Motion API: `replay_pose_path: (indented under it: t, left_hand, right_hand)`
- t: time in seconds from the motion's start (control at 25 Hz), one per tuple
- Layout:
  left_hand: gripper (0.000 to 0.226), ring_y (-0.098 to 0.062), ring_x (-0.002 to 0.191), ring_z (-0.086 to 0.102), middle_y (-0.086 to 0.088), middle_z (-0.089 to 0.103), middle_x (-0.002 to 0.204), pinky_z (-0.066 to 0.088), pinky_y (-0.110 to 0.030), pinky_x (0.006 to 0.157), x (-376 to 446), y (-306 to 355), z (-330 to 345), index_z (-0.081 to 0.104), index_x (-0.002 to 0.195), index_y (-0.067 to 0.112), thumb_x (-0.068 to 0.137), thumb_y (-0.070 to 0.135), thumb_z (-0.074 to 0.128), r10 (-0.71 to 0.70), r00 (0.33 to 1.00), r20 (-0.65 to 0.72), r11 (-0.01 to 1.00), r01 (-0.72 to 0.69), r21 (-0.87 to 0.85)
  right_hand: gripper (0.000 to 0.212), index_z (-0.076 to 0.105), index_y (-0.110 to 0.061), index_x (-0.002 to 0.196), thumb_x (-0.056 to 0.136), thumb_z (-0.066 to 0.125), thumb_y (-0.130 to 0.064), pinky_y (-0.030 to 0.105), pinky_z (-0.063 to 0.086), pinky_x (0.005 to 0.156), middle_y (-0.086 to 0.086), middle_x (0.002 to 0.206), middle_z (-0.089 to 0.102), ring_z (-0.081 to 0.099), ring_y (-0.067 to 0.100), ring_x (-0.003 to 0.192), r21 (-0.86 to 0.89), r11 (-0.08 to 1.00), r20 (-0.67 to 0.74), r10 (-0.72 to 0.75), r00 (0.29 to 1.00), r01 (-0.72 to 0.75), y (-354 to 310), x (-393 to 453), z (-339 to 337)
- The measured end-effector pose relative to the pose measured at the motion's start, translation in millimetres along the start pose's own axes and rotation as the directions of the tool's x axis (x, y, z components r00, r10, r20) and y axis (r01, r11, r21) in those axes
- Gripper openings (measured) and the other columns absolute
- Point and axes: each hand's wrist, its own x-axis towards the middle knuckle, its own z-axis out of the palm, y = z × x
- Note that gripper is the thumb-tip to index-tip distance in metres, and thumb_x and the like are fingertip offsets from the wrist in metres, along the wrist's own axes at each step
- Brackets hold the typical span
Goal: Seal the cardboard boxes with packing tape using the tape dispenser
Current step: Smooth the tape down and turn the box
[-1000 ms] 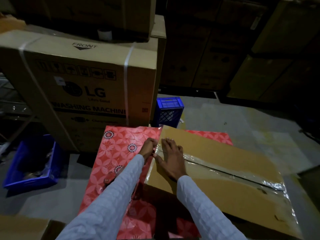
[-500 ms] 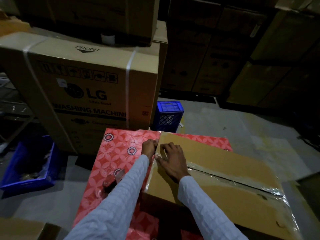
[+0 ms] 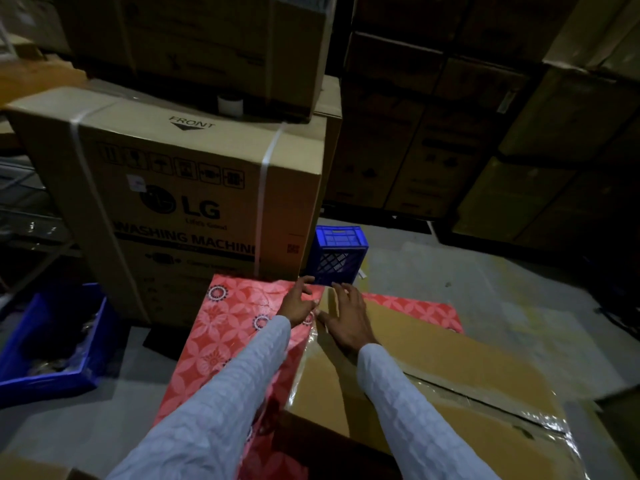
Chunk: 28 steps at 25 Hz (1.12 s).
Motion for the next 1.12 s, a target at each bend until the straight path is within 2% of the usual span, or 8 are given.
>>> replay_pose_path:
  t: [0.08,0.16,0.4,0.52,0.64,0.84,0.96,1.12]
  left_hand:
    - [0.058,-0.020,0.105,0.058,-0.008,0.060,0.128,0.049,-0.030,0.084,6,-2,-6,0.053,0.142,0.017,0.089,-0.003,0.068,0.142,0.990,0.011,0.977,-0.142,0.159]
    - [0.053,-0.015,0.107,0.055,0.000,0.061,0.125,0.044,-0.025,0.090,9,-2,-6,0.058,0.139,0.014,0.090,-0.002,0.068,0.220,0.974,0.046,0.943,-0.225,0.246]
    - [0.025,-0.014,0.083,0.069,-0.004,0.076,0.091,0.052,-0.021,0.079,29,-9,2,0.079,0.098,0.009,0.084,-0.007,0.067,0.230,0.971,-0.071,0.964,-0.217,0.152]
    - [0.017,0.006,0.071,0.067,-0.001,0.075,0.080,0.048,-0.006,0.071,27,-10,0,0.081,0.089,0.003,0.078,-0.009,0.077,0.245,0.961,-0.129,0.969,-0.237,0.073]
    - [0.018,0.003,0.072,0.067,-0.007,0.078,0.087,0.049,-0.009,0.071,18,-4,0,0.082,0.093,0.002,0.079,-0.008,0.075,0.288,0.949,-0.129,0.957,-0.281,0.068]
    - [0.054,-0.020,0.099,0.067,-0.006,0.072,0.111,0.056,-0.030,0.092,-13,-1,-10,0.073,0.126,0.016,0.075,0.010,0.057,0.195,0.977,0.084,0.976,-0.202,0.085]
    - [0.055,-0.026,0.116,0.060,-0.009,0.063,0.129,0.047,-0.035,0.100,-19,17,-26,0.058,0.143,0.019,0.089,0.016,0.052,0.128,0.941,0.313,0.953,-0.204,0.222]
    - [0.046,-0.035,0.103,0.064,-0.012,0.069,0.116,0.050,-0.039,0.085,-41,22,-19,0.063,0.125,0.017,0.084,0.035,0.054,0.041,0.939,0.342,0.910,-0.177,0.376]
  right_hand:
    - [0.083,0.021,-0.020,0.162,0.097,0.058,-0.057,0.048,0.017,0.126,0.007,0.168,0.018,0.015,0.030,0.154,-0.039,0.999,0.052,0.040,0.998,-0.038,0,10,0]
    - [0.084,0.023,-0.019,0.161,0.096,0.059,-0.056,0.049,0.017,0.125,0.010,0.165,0.024,0.018,0.032,0.152,-0.054,0.998,0.059,0.045,0.997,-0.041,1,16,1]
    - [0.081,0.036,-0.026,0.151,0.085,0.066,-0.061,0.051,0.031,0.115,0.005,0.146,0.040,0.034,0.032,0.135,-0.028,0.999,0.064,0.046,0.997,-0.045,7,30,8]
    - [0.081,0.038,-0.024,0.149,0.082,0.066,-0.062,0.052,0.031,0.114,0.006,0.141,0.042,0.036,0.031,0.132,-0.022,0.999,0.059,0.039,0.998,-0.038,8,31,11]
    - [0.082,0.037,-0.023,0.150,0.084,0.065,-0.062,0.051,0.028,0.116,0.007,0.145,0.041,0.034,0.031,0.134,-0.041,0.998,0.028,0.046,0.999,-0.044,8,33,10]
    - [0.079,0.039,-0.022,0.149,0.085,0.066,-0.060,0.050,0.025,0.117,0.007,0.145,0.041,0.033,0.029,0.135,-0.048,0.998,0.028,0.029,0.999,-0.027,6,36,12]
    - [0.073,0.040,-0.025,0.147,0.086,0.059,-0.060,0.052,0.022,0.118,0.006,0.145,0.041,0.034,0.029,0.137,-0.017,0.999,0.072,0.030,0.997,-0.029,11,41,8]
    - [0.044,0.042,-0.047,0.147,0.104,0.036,-0.057,0.051,0.021,0.117,0.004,0.138,0.047,0.040,0.029,0.134,-0.039,0.995,0.175,-0.083,0.981,0.092,21,51,0]
